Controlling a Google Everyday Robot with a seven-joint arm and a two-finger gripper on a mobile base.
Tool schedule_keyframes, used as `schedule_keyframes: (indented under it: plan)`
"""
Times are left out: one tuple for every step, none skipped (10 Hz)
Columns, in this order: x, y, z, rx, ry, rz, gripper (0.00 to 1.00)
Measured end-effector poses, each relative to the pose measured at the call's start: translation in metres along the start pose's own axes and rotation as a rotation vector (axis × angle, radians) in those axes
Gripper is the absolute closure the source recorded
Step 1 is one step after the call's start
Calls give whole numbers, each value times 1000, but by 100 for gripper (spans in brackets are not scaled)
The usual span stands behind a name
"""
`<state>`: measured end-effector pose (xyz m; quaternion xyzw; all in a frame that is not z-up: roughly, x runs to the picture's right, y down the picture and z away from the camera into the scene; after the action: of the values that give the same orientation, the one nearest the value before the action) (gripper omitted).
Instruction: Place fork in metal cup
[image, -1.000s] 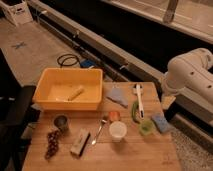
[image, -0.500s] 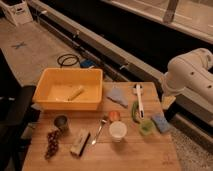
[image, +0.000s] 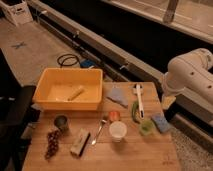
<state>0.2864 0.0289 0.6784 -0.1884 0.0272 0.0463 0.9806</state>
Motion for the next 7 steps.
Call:
schedule_keyframes:
  plan:
    - [0, 0, 0, 0, 0, 0, 20]
    - [0, 0, 0, 0, 0, 0, 20]
    - [0, 0, 0, 0, 0, 0, 20]
    - [0, 0, 0, 0, 0, 0, 20]
    - [0, 1, 0, 0, 1, -5, 20]
    - [0, 0, -1, 10, 4, -20, 20]
    - [-4, 0, -5, 26, 13, -63, 20]
